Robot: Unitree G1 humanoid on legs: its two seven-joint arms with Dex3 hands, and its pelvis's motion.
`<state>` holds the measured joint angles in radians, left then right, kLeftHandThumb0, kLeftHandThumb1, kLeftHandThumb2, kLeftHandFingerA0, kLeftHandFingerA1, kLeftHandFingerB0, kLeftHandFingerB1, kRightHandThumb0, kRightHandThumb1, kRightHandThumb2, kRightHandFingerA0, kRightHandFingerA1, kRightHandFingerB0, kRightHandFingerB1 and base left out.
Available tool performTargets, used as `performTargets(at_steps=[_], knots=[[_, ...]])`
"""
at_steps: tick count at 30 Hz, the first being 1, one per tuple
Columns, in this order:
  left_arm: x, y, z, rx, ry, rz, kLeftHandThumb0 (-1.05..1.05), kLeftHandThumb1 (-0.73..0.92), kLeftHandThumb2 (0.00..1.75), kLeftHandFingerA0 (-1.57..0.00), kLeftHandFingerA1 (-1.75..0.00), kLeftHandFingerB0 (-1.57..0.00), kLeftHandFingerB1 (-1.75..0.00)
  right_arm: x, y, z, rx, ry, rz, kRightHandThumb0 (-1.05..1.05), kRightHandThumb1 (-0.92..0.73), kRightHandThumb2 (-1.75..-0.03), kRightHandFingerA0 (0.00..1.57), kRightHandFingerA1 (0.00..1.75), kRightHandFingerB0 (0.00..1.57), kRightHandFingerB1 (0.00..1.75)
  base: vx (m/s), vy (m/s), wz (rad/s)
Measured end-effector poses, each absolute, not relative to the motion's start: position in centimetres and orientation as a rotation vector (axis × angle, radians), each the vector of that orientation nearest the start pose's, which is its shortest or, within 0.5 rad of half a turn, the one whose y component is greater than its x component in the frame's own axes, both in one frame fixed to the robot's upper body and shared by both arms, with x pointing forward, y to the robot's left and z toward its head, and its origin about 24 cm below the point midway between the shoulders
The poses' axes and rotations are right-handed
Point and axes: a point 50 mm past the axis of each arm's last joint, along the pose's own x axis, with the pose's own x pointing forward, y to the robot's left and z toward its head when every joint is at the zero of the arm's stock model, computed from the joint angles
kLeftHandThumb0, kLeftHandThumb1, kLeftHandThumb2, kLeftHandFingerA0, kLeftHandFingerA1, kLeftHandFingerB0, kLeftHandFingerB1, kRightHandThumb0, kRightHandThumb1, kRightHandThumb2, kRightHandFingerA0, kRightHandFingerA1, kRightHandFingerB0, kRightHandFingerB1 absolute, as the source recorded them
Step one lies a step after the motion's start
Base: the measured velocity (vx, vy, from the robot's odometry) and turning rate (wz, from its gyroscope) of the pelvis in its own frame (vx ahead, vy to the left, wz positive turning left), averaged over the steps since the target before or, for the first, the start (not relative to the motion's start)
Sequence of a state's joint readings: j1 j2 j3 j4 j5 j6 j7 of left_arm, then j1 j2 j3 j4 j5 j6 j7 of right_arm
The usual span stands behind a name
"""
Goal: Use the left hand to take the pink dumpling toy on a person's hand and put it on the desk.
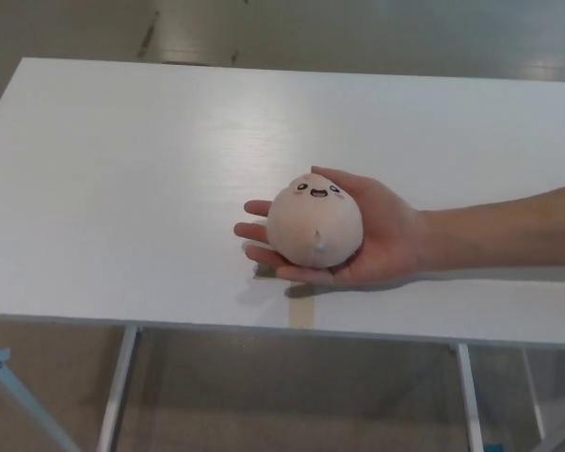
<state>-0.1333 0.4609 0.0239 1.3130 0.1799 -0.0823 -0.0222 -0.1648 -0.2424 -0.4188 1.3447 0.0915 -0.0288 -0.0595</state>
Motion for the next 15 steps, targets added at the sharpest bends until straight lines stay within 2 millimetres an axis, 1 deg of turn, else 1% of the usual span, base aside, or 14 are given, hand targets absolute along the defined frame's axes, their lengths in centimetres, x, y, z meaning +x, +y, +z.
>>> performTargets(at_steps=[10,13,14,15], knots=[[13.22,32.56,-11.63,0.526,1.105,0.161,-0.43,0.55,0.78,-0.62,-0.55,-0.42,-0.47,12.70,-27.03,-14.37,0.129,1.070,-0.559,-0.28,-0.58,-0.57,0.71,0.50,0.59,0.45,0.00,0.000,0.00],[13.48,32.55,-11.52,0.523,1.092,0.163,-0.42,0.55,0.77,-0.61,-0.55,-0.42,-0.47,12.68,-27.02,-14.38,0.129,1.070,-0.558,-0.28,-0.58,-0.57,0.71,0.50,0.57,0.44,0.00,0.000,0.00],[13.81,32.55,-11.30,0.517,1.059,0.168,-0.42,0.55,0.77,-0.61,-0.55,-0.42,-0.47,12.64,-27.00,-14.40,0.129,1.071,-0.558,-0.28,-0.58,-0.57,0.71,0.50,0.57,0.44,0.00,0.000,0.00],[14.09,32.56,-11.06,0.510,1.021,0.174,-0.45,0.51,0.74,-0.54,-0.52,-0.41,-0.46,12.61,-26.99,-14.42,0.130,1.072,-0.557,-0.28,-0.58,-0.57,0.70,0.50,0.55,0.43,0.00,0.000,0.00]])
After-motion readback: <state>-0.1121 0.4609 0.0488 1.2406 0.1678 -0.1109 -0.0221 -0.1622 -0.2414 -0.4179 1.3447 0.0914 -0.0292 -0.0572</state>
